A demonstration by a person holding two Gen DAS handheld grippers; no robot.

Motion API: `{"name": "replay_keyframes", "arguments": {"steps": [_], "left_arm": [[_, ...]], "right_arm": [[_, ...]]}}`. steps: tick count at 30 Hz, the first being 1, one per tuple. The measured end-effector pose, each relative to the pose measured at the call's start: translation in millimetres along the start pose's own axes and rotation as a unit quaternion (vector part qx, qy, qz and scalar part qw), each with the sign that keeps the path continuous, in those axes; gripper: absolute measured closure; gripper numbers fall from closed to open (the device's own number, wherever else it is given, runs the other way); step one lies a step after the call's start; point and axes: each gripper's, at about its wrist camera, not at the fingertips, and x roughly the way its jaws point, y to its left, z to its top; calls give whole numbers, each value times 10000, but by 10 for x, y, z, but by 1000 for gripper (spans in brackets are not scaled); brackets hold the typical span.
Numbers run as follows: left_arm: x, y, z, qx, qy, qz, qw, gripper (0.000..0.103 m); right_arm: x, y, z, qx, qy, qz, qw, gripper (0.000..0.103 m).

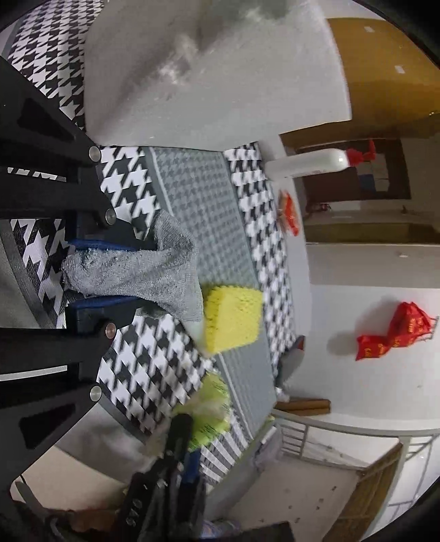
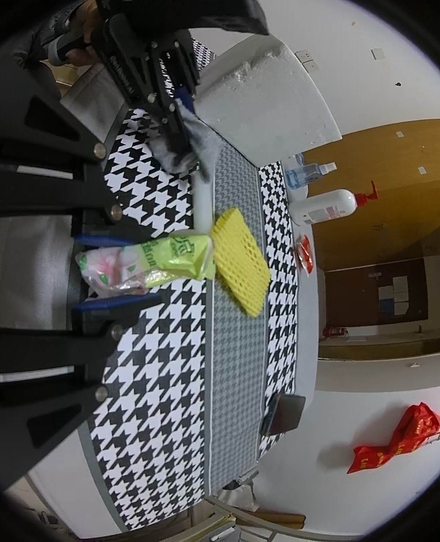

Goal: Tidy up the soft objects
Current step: 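Lift the grey cloth with the left gripper while the right gripper lifts the snack packet, then carry the cloth and snack packet with both grippers over the white foam box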

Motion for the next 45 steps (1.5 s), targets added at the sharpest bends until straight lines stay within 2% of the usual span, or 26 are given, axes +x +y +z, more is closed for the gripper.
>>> {"name": "replay_keyframes", "arguments": {"steps": [21,45], "left_arm": [[-496,-26,196,195,-733,68,9971,80],[-1065,236,190,271,-1338,64,9906,80]], "right_arm": [[-223,106,85,32,-449,114,9989,74],[-443,618,262,-149,-981,297,9946,74]]}}
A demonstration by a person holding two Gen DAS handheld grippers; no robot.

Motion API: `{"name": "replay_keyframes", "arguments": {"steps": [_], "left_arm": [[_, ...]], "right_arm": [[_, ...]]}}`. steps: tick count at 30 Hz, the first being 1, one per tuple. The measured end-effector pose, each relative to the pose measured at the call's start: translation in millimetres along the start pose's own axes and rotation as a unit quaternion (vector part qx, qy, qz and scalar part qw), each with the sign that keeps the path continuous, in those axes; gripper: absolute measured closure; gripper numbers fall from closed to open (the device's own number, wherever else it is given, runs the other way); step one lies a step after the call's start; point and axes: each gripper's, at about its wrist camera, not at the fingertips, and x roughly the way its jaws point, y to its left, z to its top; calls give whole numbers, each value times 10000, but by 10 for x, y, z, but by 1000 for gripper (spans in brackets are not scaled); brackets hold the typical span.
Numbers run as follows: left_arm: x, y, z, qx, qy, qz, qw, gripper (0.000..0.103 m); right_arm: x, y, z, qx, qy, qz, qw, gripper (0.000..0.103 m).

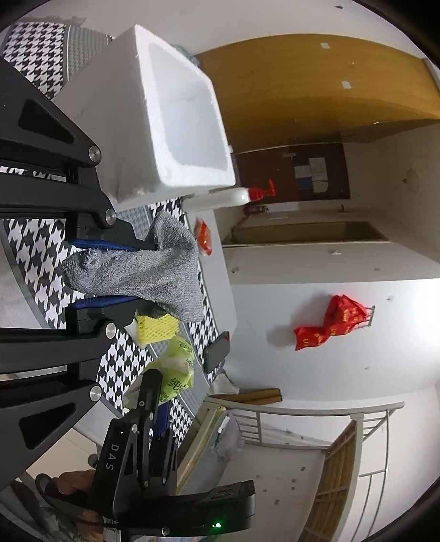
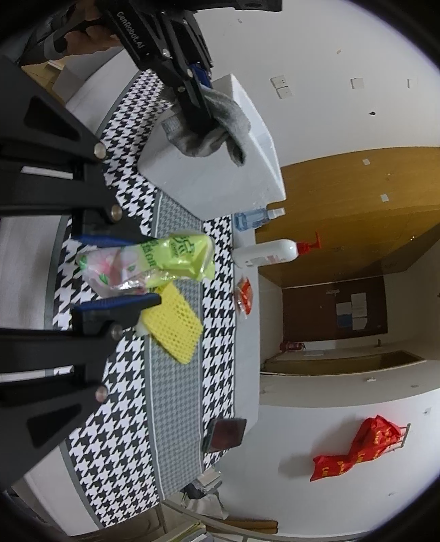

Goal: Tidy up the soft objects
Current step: 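Carry the cloth and snack packet with both grippers over the white foam box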

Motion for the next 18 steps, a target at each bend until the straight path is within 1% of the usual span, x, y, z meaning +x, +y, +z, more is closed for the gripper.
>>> {"name": "replay_keyframes", "arguments": {"steps": [4,13,18], "left_arm": [[-82,75,21,1,-91,-57,9999,80],[-299,269,96,-78,-322,129,9994,80],[-414,371,97,-80,-439,164,9989,80]], "right_arm": [[-35,123,49,-43,-118,14,9999,74],[-94,397,201,-266,-339,86,9990,74],[-99,532,257,-329,-459,137,9983,74]]}}
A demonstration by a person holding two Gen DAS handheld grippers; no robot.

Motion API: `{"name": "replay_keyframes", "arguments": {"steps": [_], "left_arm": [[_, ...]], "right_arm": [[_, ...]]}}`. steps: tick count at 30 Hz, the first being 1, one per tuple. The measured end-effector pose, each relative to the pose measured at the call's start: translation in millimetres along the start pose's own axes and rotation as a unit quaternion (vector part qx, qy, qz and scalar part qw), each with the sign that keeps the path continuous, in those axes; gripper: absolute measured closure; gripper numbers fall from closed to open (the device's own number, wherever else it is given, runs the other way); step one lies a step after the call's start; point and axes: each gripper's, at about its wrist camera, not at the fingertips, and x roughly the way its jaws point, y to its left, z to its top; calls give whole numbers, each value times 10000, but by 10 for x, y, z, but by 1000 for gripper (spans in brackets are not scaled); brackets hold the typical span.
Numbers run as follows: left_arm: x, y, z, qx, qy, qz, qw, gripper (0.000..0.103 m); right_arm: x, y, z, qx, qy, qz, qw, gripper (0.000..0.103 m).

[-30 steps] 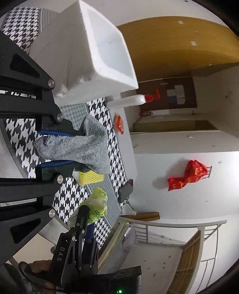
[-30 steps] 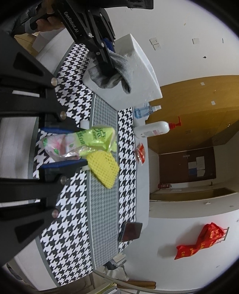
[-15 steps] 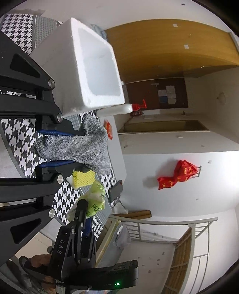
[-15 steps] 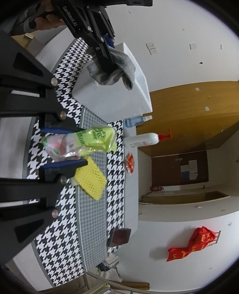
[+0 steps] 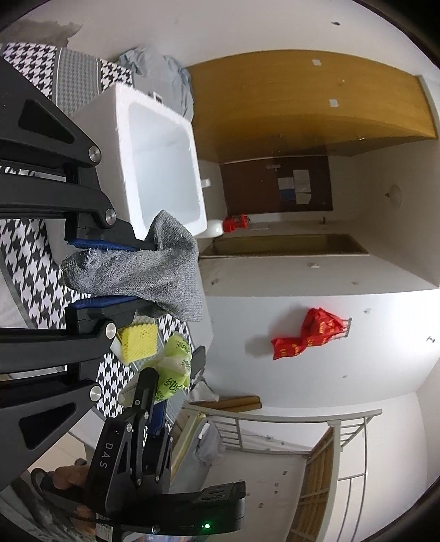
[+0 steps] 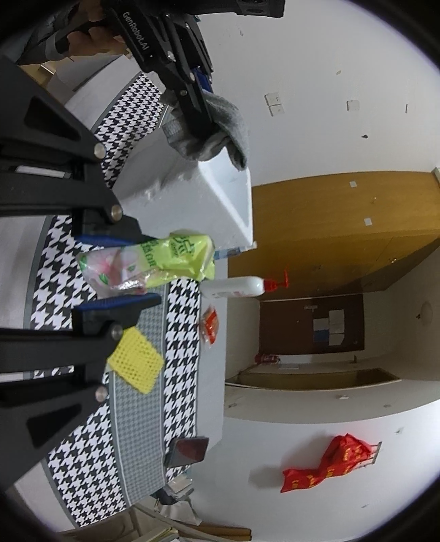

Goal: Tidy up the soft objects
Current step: 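Carry the cloth and snack packet with both grippers over the white foam box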

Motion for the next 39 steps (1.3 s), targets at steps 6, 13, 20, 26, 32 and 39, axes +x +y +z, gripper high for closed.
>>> {"name": "replay_keyframes", "arguments": {"steps": [6,13,20,26,32,39], "left_arm": [[-133,168,5,6,-137,165,9998,80],[-244,416,-3,-149,-249,341,9990,80],[-347,626,-54,-376,-310,593,9971,80],[-403,735,-103,-575,-348,831,9943,80],[-415,822,-121,-707,-404,1054,9911,80],[-380,901,-151,-839,-397,1203,9884,80]], "right_arm": [[-6,212,52,-15,-134,69,9999,74],[-21,494,164,-195,-245,113,9994,74],[65,699,244,-359,-214,207,9989,74],[129,834,306,-556,-227,341,9976,74],[215,908,371,-723,-224,515,9958,74],[330,982,461,-934,-237,642,9933,74]]}}
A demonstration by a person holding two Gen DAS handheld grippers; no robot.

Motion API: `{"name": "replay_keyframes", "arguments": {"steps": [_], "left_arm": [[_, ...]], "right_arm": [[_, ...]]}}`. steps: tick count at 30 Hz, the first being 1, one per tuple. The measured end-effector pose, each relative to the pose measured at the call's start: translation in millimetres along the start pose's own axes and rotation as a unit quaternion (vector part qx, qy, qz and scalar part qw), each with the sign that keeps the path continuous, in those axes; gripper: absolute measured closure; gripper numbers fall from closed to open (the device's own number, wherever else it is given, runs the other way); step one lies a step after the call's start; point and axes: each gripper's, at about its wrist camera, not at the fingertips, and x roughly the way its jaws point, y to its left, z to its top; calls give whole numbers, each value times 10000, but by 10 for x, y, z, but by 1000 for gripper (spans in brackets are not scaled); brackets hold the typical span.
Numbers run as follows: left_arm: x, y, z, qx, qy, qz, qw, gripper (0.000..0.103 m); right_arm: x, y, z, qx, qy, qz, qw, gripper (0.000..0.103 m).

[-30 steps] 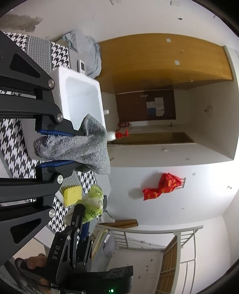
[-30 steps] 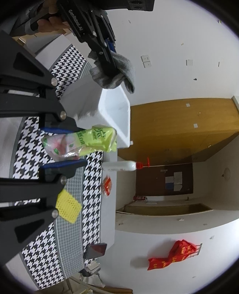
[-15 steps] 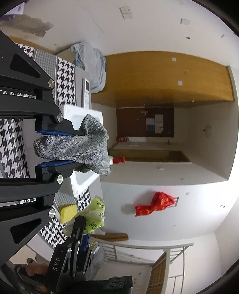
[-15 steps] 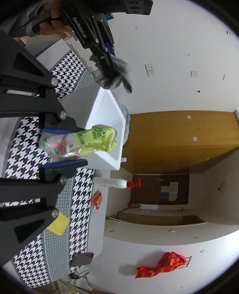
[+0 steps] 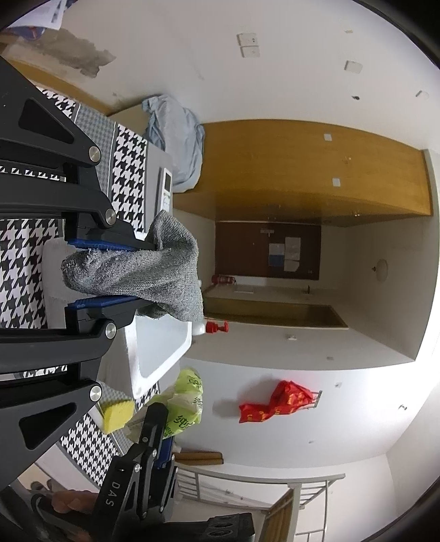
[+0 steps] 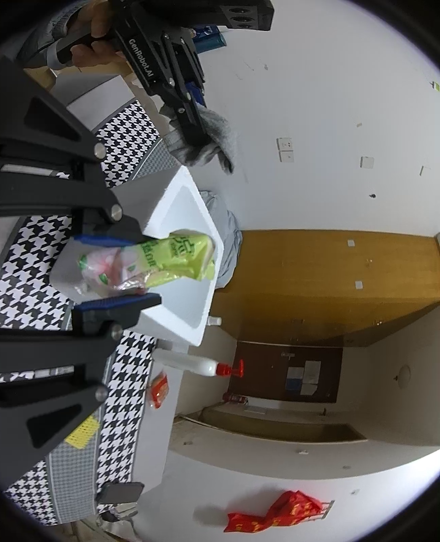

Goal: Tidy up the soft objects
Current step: 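Carry the cloth and snack packet with both grippers over the white foam box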

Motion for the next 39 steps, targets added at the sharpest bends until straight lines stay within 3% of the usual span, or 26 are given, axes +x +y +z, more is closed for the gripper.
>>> {"name": "replay_keyframes", "arguments": {"steps": [18,39], "left_arm": [[34,52,18,-72,21,426,9991,80],[132,86,23,-104,72,569,9983,80]], "right_arm": [[363,-21,196,20,32,362,9993,74],[859,-95,328,206,408,369,9983,74]]}}
